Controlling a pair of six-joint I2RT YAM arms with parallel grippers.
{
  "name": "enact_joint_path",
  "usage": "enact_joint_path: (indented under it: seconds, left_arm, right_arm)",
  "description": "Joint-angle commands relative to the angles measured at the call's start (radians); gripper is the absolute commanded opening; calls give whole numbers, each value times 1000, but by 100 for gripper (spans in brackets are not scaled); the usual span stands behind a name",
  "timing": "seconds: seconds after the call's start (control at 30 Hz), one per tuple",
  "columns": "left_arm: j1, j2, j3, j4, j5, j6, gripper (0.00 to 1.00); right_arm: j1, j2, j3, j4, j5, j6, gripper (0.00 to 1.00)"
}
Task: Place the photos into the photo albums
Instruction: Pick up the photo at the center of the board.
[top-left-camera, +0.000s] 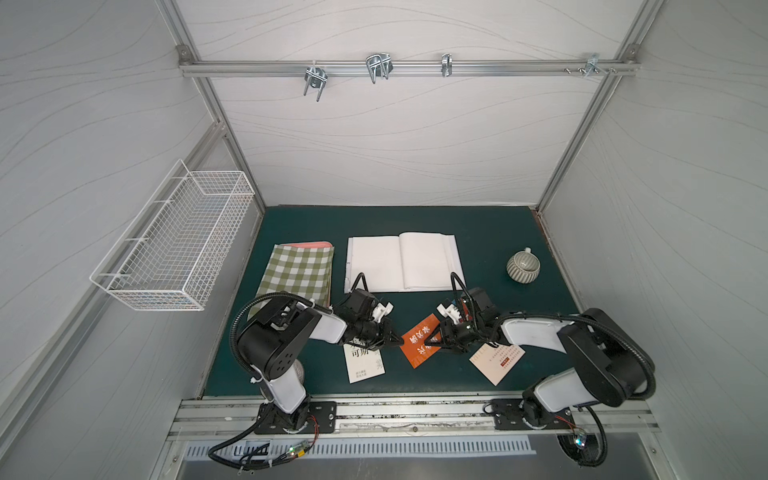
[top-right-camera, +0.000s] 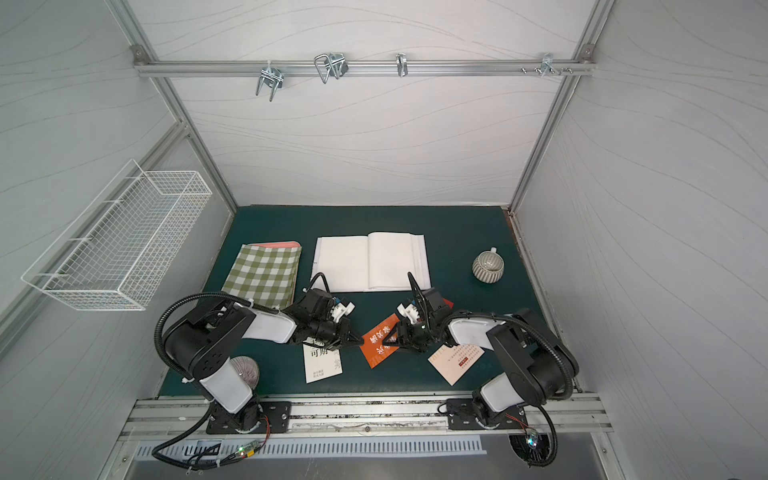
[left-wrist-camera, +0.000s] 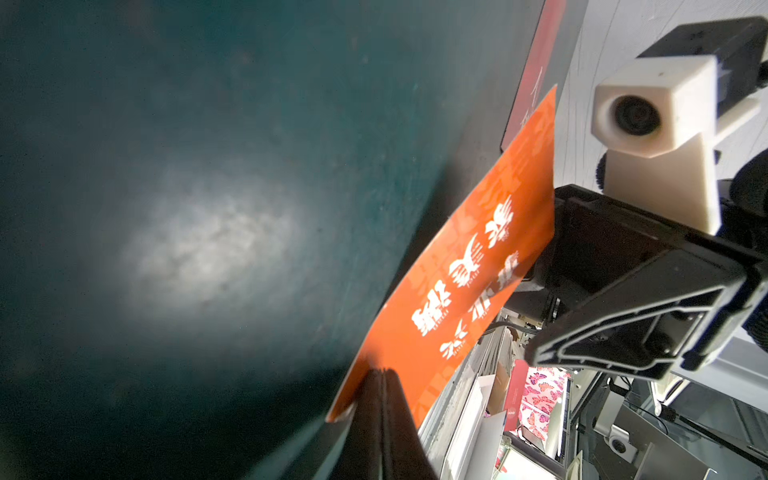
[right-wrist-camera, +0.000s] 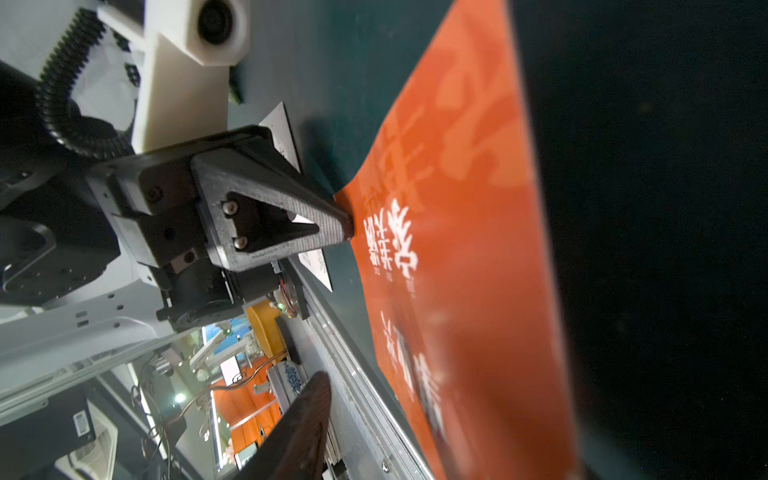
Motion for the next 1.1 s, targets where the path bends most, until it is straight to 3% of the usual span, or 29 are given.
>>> enact_joint_path:
  seconds: [0.0, 0.33, 0.5, 0.63, 0.83, 0.97, 1.07]
  left_arm:
    - [3, 75, -42, -190, -236, 2, 8]
    - [3, 82, -33, -198, -237, 7, 8]
    - [3, 76, -26, -208, -243, 6, 8]
    - [2, 32, -6, -235, -242, 5, 10]
    - [2, -159, 136, -432, -304, 78, 22]
    - [7, -271, 325, -656, -419, 203, 34]
    - [45, -305, 457, -758, -481, 269, 37]
  right_arm:
    - [-32, -10, 26, -67, 46, -48, 53]
    - [-114, 114, 127, -77, -125, -196, 44]
    - [-121, 159, 159, -118, -210, -251, 27]
    - [-130, 158, 185, -202, -218, -299, 3]
    - [-158, 51, 284, -359, -138, -343, 0]
    - [-185, -5, 361, -363, -84, -306, 0]
    - [-203, -25, 417, -345, -48, -296, 0]
